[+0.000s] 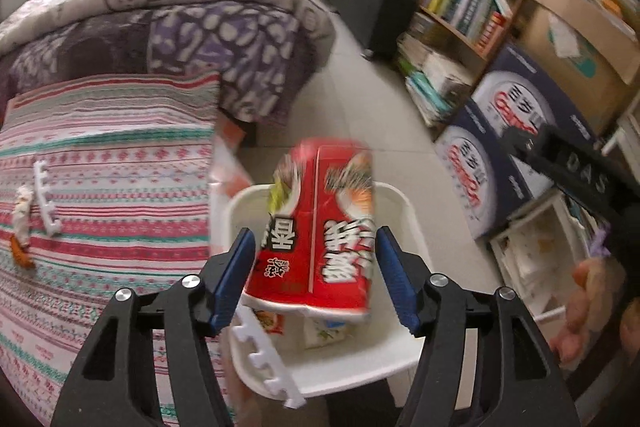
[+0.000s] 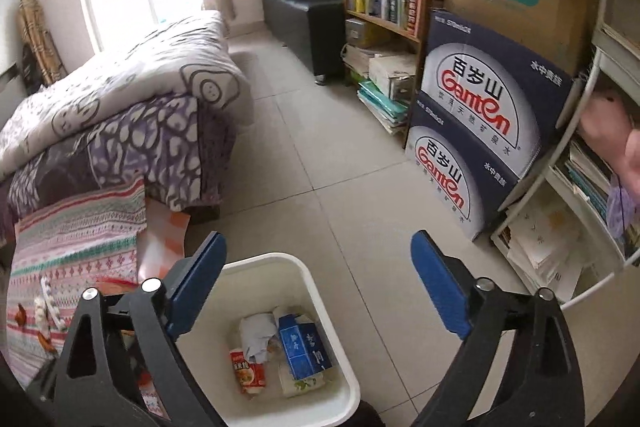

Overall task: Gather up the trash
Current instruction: 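Carry the blue box and red packet over the white bin and release both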

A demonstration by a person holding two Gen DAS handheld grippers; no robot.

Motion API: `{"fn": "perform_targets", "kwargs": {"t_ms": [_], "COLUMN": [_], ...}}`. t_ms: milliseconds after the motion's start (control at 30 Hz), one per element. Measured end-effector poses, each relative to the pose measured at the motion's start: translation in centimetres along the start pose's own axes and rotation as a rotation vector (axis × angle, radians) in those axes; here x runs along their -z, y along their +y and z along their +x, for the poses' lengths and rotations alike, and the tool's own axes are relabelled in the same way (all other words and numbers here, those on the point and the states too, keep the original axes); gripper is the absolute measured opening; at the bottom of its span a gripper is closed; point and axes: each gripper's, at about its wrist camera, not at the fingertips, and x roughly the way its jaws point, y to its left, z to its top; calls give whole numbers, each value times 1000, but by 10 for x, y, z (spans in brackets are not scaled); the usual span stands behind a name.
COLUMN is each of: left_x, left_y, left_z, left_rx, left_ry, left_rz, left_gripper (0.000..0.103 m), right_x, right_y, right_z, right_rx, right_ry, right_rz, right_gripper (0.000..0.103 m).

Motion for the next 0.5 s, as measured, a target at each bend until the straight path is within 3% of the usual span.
{"fn": "perform_targets", "kwargs": {"t_ms": [233, 500], "left_x": [0, -5], "left_y": [9, 62], "left_z": [0, -9], "left_rx": [10, -109], "left_ry": [31, 25], "left_rz": [-28, -123], "left_gripper": [74, 78], "right_x": [1, 9], "right_y": [8, 40], "right_z": [-1, 0], "right_rx": [-6, -66], "right_ry": [3, 45], "right_rz": [1, -60], "right_gripper": [96, 96]}}
